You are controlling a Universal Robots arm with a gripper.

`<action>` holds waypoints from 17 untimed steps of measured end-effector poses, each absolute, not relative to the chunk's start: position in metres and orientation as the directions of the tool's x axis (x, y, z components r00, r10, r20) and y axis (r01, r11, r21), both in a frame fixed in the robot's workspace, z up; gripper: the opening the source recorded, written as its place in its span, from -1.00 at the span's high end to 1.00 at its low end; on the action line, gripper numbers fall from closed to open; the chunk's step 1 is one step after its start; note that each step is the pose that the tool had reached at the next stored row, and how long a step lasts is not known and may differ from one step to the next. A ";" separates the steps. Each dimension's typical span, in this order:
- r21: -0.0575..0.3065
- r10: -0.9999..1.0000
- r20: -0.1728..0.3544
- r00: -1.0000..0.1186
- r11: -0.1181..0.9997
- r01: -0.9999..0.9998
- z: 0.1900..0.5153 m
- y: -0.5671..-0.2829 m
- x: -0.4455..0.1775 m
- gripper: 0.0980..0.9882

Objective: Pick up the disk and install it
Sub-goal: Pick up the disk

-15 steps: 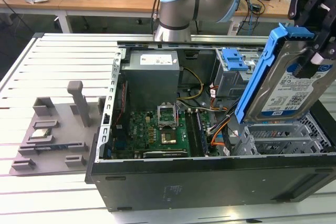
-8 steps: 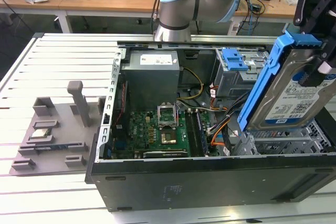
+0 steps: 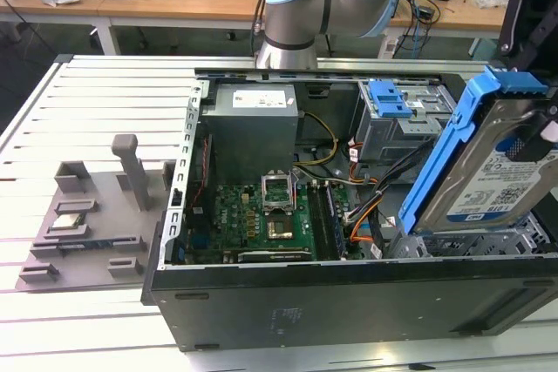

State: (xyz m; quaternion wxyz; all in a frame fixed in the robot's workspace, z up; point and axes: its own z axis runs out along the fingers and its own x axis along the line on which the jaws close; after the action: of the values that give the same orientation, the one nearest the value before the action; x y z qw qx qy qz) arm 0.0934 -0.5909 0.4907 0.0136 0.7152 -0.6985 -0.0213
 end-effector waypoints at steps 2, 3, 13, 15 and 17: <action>0.049 -1.000 -0.011 0.023 -0.023 -0.999 0.488 -0.592 0.095 0.41; 0.049 -1.000 -0.011 0.022 -0.023 -0.999 0.487 -0.592 0.096 0.41; 0.051 -1.000 -0.011 -0.022 0.022 -0.998 0.464 -0.580 0.118 0.41; 0.051 -1.000 -0.011 -0.023 0.023 -0.998 0.460 -0.574 0.122 0.41; 0.051 -1.000 -0.011 -0.024 0.023 -0.998 0.457 -0.569 0.125 0.41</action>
State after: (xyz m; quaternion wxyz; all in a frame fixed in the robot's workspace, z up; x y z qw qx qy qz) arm 0.1254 -0.5694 0.4575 0.0140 0.6985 -0.7151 -0.0222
